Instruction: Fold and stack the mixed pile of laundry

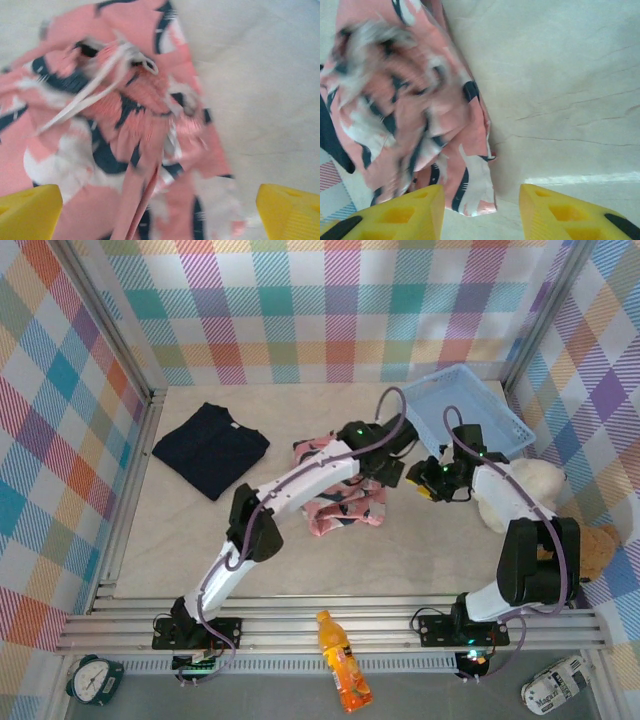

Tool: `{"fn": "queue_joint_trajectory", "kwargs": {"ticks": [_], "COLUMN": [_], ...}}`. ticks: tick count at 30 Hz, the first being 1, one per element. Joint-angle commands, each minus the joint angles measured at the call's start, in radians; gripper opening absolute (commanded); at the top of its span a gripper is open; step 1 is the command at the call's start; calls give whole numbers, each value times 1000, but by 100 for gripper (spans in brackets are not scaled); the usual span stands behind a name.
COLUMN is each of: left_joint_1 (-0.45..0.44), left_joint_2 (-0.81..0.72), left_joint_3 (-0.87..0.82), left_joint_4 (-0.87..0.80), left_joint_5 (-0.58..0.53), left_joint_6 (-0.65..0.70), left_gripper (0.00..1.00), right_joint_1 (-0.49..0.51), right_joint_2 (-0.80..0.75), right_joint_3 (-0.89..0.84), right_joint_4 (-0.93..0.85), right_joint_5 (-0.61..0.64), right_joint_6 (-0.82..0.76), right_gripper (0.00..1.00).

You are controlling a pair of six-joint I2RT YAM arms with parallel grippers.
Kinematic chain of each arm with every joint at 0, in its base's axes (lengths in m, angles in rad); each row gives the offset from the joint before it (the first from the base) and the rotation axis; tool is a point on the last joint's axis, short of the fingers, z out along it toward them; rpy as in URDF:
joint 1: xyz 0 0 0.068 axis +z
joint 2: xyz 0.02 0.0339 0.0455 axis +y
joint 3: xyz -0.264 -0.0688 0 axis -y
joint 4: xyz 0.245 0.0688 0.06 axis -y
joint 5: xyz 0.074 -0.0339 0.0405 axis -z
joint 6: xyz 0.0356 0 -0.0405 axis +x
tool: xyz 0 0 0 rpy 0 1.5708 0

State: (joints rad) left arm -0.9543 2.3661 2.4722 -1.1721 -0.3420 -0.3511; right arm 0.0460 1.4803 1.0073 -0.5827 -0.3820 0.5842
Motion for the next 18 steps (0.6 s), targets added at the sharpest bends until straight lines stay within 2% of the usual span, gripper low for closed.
{"fn": "queue_joint_trajectory", "kwargs": {"ticks": [1,6,7,8,10,14,18], "left_joint_1": [-4,60,81,99,126,137,129], "left_joint_2": [-101,-358,-415,-462,-557,-650,-638], "left_joint_3": [27,-355,-457,-535,-747,-1003,-1130], "left_joint_4": [-16,154,194,234,328,472,614], "left_joint_5": [31,-4,-3,11,40,126,237], "left_joint_6": [-38,-114,-145,-167,-214,-248,-280], "left_gripper": [100,98,91,79,48,10,7], "right_joint_1": [4,64,91,112,170,263,308], "right_joint_2": [-43,-16,3,20,64,183,354], "right_joint_3": [18,52,67,81,133,237,343], "right_joint_4": [-51,-21,-16,-6,18,95,164], "right_joint_5": [17,-11,-14,-19,-26,-83,-118], "right_joint_6": [-74,-65,-59,-54,-40,14,83], "right_gripper": [44,45,44,44,41,29,21]}}
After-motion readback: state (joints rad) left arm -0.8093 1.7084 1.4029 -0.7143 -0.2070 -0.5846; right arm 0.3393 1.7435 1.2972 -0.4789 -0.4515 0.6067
